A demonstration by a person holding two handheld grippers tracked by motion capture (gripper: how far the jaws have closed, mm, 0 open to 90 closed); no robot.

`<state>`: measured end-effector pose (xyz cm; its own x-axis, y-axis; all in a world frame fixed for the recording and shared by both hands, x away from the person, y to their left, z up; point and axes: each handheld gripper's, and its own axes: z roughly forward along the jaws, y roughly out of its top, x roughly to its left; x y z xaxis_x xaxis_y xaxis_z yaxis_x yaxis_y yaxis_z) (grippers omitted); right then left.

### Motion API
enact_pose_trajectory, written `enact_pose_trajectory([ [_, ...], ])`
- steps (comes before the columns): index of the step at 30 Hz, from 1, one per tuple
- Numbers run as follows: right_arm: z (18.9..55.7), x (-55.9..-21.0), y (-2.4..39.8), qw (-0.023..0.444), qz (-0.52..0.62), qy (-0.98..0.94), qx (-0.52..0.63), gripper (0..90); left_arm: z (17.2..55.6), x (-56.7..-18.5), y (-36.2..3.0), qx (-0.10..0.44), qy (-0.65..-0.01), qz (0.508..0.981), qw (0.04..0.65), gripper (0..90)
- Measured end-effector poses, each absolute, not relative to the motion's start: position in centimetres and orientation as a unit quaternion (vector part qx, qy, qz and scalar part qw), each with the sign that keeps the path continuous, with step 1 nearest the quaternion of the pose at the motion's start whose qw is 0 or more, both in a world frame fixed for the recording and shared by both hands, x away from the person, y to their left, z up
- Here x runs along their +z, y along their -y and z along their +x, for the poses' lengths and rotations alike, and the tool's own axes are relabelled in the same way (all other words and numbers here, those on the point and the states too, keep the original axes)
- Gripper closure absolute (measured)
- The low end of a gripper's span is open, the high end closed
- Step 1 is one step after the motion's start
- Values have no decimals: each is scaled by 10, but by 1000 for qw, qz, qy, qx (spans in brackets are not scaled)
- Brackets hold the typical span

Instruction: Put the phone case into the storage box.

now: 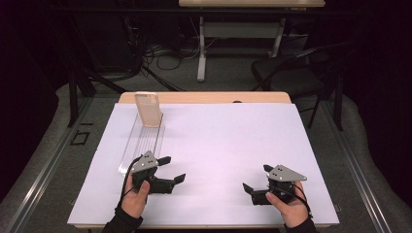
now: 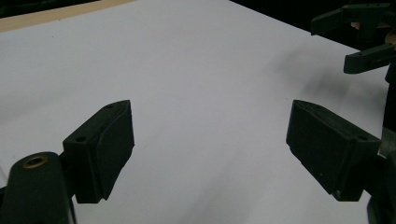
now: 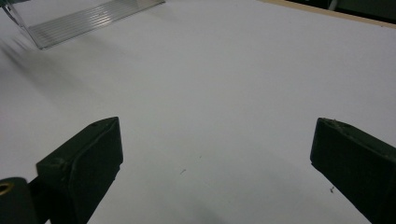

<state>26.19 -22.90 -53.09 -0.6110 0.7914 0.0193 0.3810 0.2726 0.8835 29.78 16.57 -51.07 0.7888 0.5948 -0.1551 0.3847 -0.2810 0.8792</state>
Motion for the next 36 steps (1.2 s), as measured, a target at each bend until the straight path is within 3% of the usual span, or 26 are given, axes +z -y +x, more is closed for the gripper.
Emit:
enact_pose_trajectory([
  [36,263,-541,224,215,380,-769,466,23,299,-516,-167,100,-308,795,513,157],
])
